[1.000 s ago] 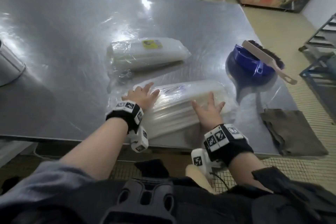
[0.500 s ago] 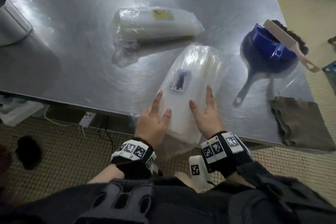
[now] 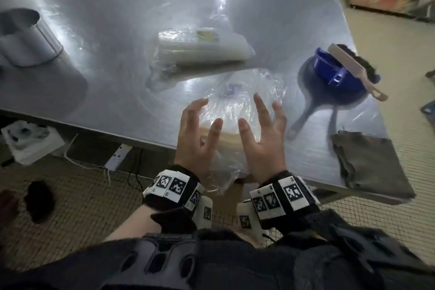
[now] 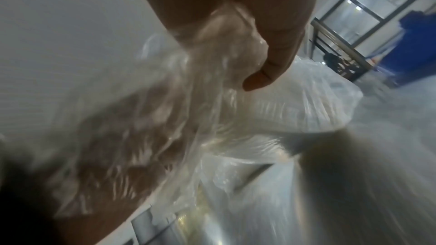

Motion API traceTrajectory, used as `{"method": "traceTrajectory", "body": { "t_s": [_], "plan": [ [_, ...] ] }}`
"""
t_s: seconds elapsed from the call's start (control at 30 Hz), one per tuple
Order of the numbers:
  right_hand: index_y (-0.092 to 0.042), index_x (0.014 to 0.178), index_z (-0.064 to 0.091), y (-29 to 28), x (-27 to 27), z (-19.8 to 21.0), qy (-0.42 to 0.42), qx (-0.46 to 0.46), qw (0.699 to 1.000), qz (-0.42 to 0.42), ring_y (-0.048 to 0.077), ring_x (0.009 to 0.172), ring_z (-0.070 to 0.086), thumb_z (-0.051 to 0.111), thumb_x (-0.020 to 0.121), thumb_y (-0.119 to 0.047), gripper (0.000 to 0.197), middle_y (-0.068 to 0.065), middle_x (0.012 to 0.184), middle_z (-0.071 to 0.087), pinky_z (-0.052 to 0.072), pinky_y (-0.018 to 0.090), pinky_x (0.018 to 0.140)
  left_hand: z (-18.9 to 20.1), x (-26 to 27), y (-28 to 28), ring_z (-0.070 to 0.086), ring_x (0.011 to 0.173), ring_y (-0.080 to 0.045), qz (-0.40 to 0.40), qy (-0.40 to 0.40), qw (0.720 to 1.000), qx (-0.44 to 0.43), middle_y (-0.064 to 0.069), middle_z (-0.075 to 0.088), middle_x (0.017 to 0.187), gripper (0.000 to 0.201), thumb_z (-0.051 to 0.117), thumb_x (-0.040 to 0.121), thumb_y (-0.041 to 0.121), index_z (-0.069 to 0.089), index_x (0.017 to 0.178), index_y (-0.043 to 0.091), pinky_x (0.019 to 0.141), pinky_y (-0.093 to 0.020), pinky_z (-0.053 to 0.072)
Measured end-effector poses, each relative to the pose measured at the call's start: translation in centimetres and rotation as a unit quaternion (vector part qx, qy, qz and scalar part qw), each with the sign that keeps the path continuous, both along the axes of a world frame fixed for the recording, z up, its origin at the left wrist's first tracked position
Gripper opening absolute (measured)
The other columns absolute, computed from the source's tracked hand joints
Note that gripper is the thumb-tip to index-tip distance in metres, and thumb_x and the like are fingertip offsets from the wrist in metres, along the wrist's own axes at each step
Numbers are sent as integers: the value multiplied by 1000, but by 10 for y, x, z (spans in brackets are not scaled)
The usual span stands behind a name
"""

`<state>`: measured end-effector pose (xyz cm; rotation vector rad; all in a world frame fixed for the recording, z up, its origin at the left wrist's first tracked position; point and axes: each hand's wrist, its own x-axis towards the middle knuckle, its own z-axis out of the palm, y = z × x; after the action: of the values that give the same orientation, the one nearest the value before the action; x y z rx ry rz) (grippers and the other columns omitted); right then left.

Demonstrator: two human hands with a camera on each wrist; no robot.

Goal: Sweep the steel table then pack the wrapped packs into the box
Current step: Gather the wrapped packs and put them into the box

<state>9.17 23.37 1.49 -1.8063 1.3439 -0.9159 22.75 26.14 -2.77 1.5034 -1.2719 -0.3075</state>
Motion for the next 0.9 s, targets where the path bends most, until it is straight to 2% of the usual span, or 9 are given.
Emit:
{"method": "traceTrajectory", "body": {
  "t_s": [0.1,0.2,0.23,0.3,0.37,0.47,0.63,0.8,0.9],
  "plan": [
    [-33,147,36,-12,-3,19,-40,-91,995,18,12,141,31,43,96,-50,54,4,154,32,32,37,114,34,-3,-8,61,101,-11,-12,23,999,-41,2,53,130,70,37,86,67,37,137,19,76,-5,44],
    [-29,144,39,-21,-6,40,-88,-130,987,24,-10,106,53,40,90,-58,62,0,134,51,50,17,89,67,-1,-15,62,87,-2,-4,12,995,-97,7,56,121,77,45,81,69,38,136,17,73,-10,47],
    [-28,143,41,-23,-7,48,-98,-145,984,27,-8,95,58,41,89,-60,63,-1,129,53,52,16,79,78,0,-17,62,89,-3,-8,5,993,-118,7,56,121,76,49,80,68,38,135,17,75,-13,48],
    [-33,137,41,-25,-10,62,-120,-182,976,28,9,88,64,43,88,-66,59,1,123,57,58,32,72,98,0,-19,61,96,-9,-22,-5,988,-151,3,57,122,72,59,77,62,39,133,20,79,-14,48],
    [-34,133,40,-27,-11,76,-134,-228,964,26,23,91,65,44,88,-65,55,7,119,59,58,46,71,118,0,-22,58,92,-11,-26,-24,985,-169,-7,59,119,70,70,74,50,45,130,18,78,-12,46],
    [-29,131,39,-32,-13,94,-139,-280,949,30,26,88,62,52,90,-54,50,9,116,58,55,48,67,140,1,-28,54,84,-9,-10,-84,980,-181,-15,61,111,65,77,74,38,52,126,6,75,-11,44],
    [-18,135,45,-50,-10,100,-103,-294,950,15,15,84,57,61,90,-39,51,-4,123,54,51,30,67,151,11,-41,61,99,-20,-14,-123,978,-167,-10,52,135,66,73,78,41,53,130,5,85,-27,52],
    [-18,129,54,-68,-1,90,-55,-282,957,-31,-8,79,45,65,89,-38,46,-3,115,59,36,7,68,142,25,-59,60,104,-24,6,-144,977,-158,-12,53,135,56,73,79,39,60,123,7,86,-24,52],
    [-21,127,57,-76,5,92,-24,-298,953,-51,7,89,53,64,89,-43,44,-2,118,63,39,18,75,136,32,-69,45,120,-25,42,-181,974,-131,-6,48,139,57,65,81,51,58,126,19,95,-18,38]
  ]
}}
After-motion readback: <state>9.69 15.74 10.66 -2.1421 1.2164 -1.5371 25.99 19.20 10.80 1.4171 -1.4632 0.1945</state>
